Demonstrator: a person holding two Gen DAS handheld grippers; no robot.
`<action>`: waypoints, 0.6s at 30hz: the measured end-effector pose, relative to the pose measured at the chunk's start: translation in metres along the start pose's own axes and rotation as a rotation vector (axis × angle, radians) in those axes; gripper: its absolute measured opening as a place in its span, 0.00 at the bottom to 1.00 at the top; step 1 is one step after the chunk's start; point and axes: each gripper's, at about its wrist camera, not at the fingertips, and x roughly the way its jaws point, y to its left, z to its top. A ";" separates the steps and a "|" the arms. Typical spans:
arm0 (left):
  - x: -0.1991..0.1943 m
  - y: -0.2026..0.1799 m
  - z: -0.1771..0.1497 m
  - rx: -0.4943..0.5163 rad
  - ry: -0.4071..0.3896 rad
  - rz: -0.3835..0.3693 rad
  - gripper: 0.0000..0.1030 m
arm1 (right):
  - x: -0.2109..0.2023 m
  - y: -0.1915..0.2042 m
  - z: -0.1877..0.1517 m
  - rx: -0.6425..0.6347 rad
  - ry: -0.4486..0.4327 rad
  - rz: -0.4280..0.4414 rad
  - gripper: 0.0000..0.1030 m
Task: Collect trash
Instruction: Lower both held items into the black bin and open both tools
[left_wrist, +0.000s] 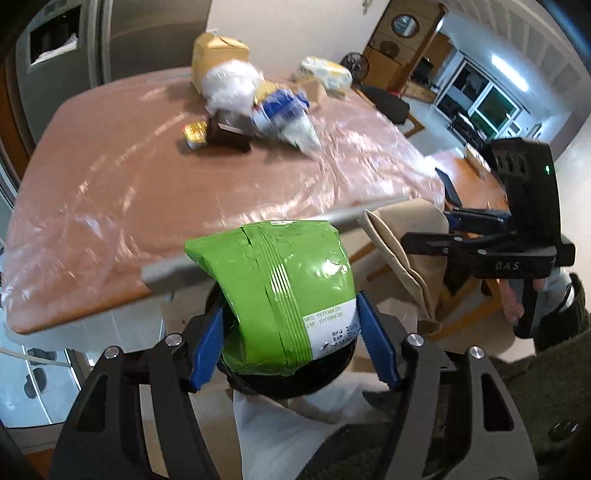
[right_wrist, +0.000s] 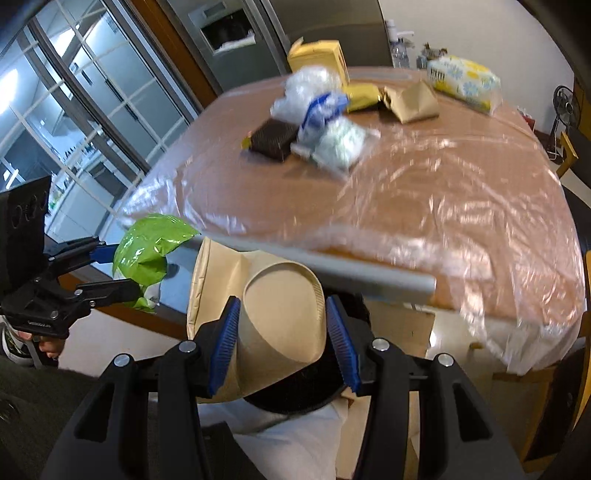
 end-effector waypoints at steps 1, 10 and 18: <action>0.004 -0.002 -0.002 0.012 0.013 0.003 0.65 | 0.003 0.000 -0.002 -0.003 0.010 -0.007 0.46; 0.043 0.000 -0.022 0.027 0.120 -0.007 0.65 | 0.035 -0.001 -0.019 -0.020 0.072 -0.063 0.46; 0.077 0.013 -0.032 0.014 0.174 0.017 0.65 | 0.074 -0.001 -0.026 -0.027 0.115 -0.098 0.46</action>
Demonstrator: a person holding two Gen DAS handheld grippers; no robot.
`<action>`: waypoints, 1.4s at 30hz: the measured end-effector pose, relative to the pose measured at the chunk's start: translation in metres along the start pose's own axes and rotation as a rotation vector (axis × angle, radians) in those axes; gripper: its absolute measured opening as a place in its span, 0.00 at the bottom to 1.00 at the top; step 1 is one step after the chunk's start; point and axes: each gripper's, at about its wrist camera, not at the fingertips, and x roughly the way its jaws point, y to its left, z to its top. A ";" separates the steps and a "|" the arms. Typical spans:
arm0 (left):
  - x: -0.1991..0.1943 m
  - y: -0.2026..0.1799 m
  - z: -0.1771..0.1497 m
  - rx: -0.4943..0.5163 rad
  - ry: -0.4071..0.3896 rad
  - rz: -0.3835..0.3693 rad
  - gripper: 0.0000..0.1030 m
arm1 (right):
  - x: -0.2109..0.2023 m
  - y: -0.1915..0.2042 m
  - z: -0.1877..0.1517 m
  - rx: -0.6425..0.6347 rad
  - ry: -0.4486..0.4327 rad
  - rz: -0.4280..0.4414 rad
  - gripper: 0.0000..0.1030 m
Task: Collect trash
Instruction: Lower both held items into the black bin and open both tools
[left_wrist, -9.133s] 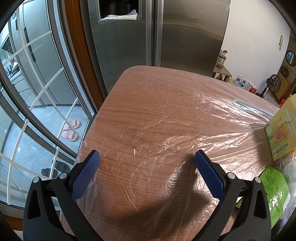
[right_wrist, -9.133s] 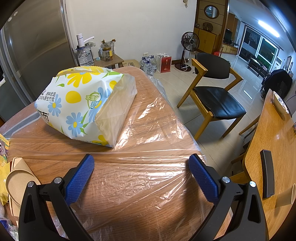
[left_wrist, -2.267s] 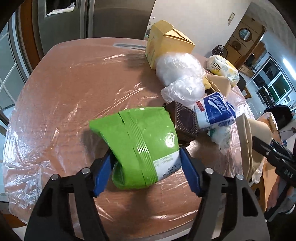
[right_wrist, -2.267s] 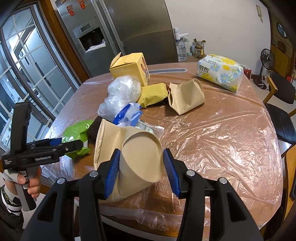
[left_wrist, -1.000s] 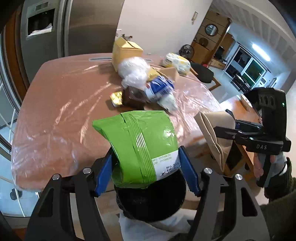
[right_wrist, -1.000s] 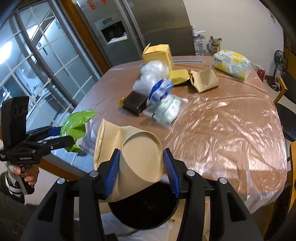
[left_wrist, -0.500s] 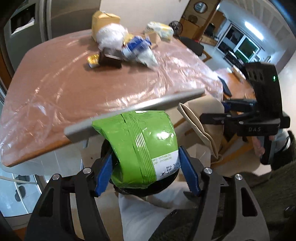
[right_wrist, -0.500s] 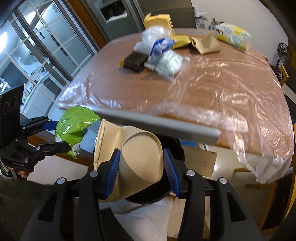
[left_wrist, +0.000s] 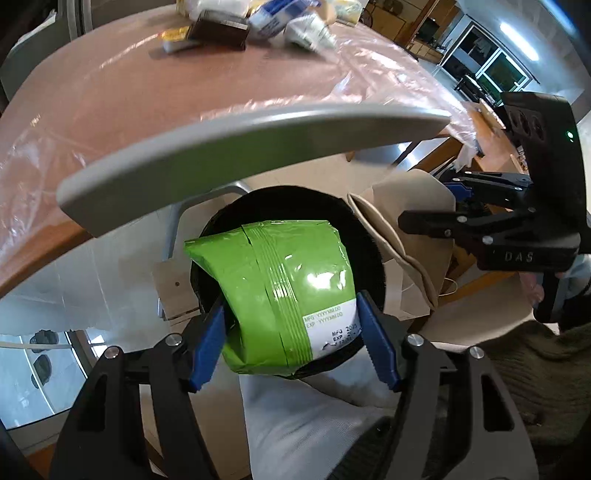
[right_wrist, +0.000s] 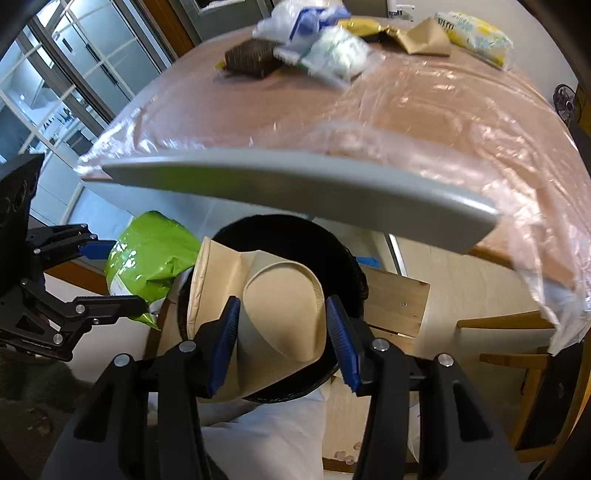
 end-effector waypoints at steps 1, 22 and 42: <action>0.004 0.001 0.000 0.000 0.004 0.003 0.65 | 0.004 0.001 0.001 -0.002 0.006 -0.005 0.46; 0.046 0.012 0.005 0.039 0.032 0.095 0.66 | 0.051 -0.003 -0.004 0.043 0.044 -0.054 0.46; 0.033 0.022 0.005 0.045 0.011 0.131 0.82 | 0.020 -0.005 -0.002 0.066 0.001 -0.065 0.72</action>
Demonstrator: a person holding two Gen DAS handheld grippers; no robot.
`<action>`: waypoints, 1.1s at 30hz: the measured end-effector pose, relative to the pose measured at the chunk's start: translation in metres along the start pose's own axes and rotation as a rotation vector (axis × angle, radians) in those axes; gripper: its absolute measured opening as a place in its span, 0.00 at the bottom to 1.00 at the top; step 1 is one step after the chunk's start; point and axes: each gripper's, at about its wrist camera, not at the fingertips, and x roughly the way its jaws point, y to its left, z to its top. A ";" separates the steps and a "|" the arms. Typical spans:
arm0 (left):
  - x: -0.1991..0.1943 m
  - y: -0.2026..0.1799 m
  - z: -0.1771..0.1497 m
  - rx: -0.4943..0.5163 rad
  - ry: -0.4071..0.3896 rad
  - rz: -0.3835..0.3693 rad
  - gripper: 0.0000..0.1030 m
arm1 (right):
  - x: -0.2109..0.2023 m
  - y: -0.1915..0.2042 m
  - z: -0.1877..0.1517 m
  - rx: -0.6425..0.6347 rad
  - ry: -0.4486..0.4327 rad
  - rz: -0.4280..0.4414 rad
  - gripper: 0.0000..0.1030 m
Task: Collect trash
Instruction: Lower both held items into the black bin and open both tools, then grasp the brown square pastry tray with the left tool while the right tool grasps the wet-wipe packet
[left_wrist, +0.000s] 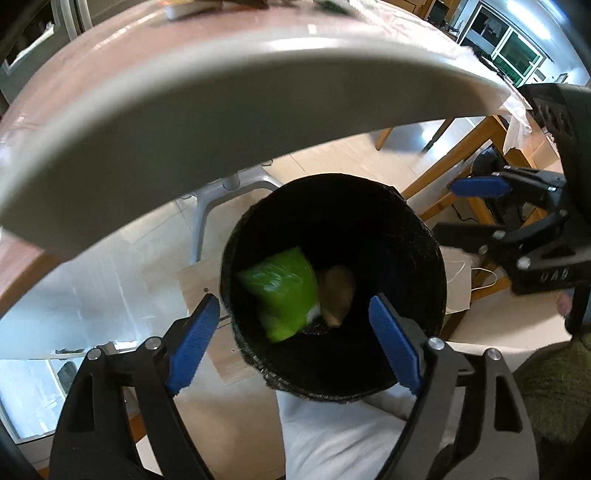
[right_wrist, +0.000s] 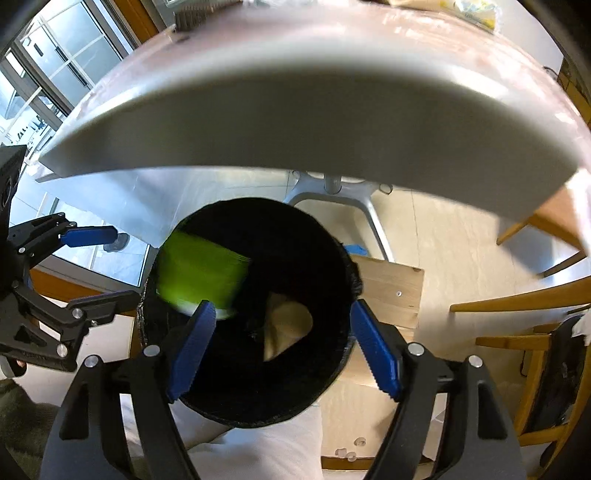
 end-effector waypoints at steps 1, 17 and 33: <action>-0.005 0.001 -0.001 -0.002 -0.005 0.000 0.82 | -0.007 0.000 0.000 -0.004 -0.008 0.002 0.72; -0.104 -0.002 0.089 0.075 -0.397 0.225 0.94 | -0.075 -0.008 0.102 -0.110 -0.333 -0.109 0.85; -0.051 0.002 0.152 0.163 -0.378 0.304 0.94 | -0.030 -0.036 0.163 0.249 -0.234 0.128 0.75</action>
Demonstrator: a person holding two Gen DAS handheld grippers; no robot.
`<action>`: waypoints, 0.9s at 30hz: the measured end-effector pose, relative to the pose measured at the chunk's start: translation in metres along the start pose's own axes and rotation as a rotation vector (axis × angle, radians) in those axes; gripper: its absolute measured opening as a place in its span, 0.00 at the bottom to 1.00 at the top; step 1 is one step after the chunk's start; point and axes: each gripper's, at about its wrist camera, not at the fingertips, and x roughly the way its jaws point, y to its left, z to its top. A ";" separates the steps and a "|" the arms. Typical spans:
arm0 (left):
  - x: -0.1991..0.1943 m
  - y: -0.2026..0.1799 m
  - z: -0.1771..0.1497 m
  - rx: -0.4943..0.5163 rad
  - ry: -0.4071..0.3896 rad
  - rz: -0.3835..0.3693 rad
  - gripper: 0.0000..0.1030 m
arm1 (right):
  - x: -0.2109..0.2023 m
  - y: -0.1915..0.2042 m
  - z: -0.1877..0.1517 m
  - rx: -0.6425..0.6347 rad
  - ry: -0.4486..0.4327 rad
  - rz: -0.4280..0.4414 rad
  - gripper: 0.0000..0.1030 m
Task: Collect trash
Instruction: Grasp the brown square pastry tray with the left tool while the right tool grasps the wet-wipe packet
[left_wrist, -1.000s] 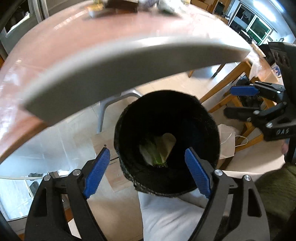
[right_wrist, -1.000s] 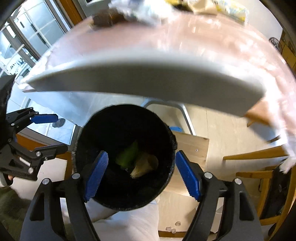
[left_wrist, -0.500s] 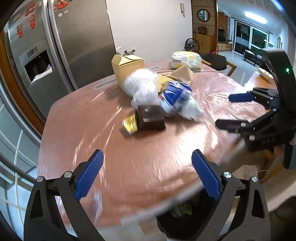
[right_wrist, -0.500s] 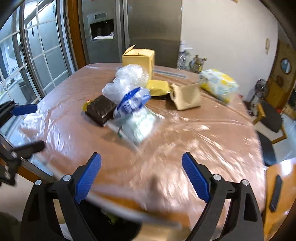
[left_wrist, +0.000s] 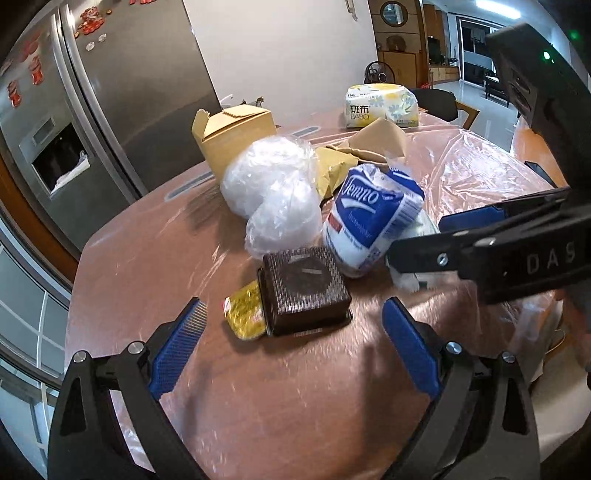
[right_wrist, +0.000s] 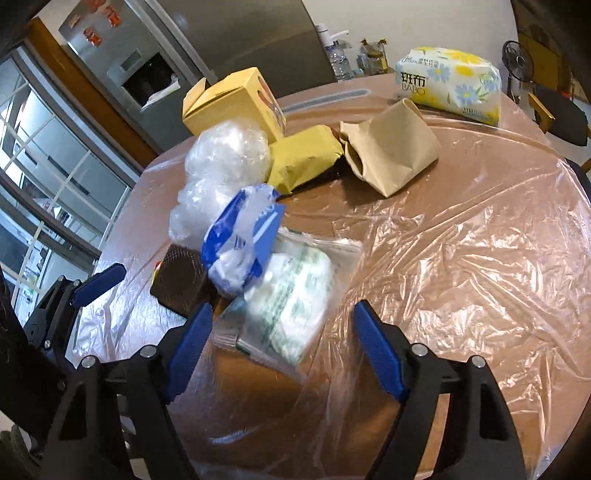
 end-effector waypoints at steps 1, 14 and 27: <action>0.001 -0.001 0.002 0.005 -0.001 0.004 0.93 | 0.000 0.001 0.001 0.001 0.001 0.000 0.75; 0.017 0.003 0.007 -0.007 0.030 -0.032 0.52 | 0.006 -0.002 0.008 -0.069 0.002 -0.045 0.38; -0.009 0.011 0.009 -0.063 -0.008 -0.097 0.48 | -0.020 -0.007 0.003 -0.140 -0.048 -0.043 0.34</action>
